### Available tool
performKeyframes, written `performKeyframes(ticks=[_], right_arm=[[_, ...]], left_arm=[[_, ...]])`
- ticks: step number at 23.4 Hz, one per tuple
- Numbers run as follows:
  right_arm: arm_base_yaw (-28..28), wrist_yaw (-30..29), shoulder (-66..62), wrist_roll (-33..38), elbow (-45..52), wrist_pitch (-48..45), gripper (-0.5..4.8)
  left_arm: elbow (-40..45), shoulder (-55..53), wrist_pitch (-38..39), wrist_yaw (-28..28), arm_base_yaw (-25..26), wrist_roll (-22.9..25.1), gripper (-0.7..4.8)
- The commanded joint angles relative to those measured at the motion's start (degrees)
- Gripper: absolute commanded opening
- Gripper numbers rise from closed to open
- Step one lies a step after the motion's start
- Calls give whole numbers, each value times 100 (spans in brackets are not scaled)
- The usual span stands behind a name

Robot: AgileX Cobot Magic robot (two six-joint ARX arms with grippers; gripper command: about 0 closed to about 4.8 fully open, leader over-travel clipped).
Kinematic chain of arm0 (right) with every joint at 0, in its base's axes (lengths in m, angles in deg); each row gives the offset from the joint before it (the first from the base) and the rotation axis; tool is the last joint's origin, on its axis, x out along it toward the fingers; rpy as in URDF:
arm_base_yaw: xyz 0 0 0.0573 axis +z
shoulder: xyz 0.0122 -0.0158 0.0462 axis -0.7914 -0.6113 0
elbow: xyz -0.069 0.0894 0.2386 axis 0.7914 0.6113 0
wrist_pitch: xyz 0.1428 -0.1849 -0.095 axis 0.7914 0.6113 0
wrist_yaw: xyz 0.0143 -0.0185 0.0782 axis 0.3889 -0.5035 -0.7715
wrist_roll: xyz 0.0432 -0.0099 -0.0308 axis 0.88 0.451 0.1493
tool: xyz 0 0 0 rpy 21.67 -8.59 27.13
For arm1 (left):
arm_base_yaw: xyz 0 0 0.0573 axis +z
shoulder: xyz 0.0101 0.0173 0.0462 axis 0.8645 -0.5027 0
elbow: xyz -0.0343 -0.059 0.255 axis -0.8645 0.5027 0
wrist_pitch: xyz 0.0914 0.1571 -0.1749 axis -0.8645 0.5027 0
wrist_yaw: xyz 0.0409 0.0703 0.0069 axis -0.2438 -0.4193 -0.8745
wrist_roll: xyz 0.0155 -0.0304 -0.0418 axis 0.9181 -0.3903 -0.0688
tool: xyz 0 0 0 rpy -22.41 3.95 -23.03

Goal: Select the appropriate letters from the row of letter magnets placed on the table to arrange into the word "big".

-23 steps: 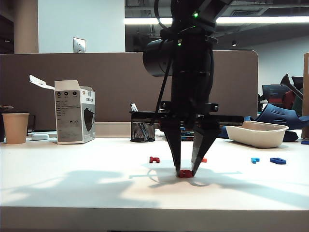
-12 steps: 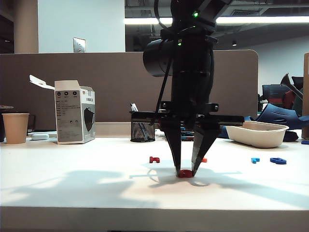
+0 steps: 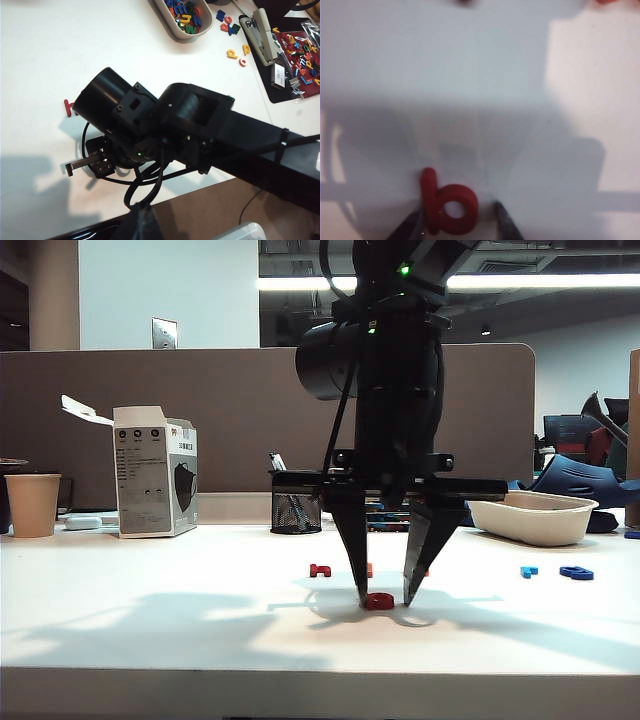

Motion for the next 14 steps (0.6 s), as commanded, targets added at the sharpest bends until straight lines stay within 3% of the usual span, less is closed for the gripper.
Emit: performKeyframes(ticks=[1, 14], right_arm=[[7, 7, -68, 4, 44, 131, 218], [-72, 48, 319, -33, 31, 122, 234]], left_arm=[[-13, 15, -66, -15, 0, 2, -5], [-13, 15, -66, -15, 0, 2, -5]])
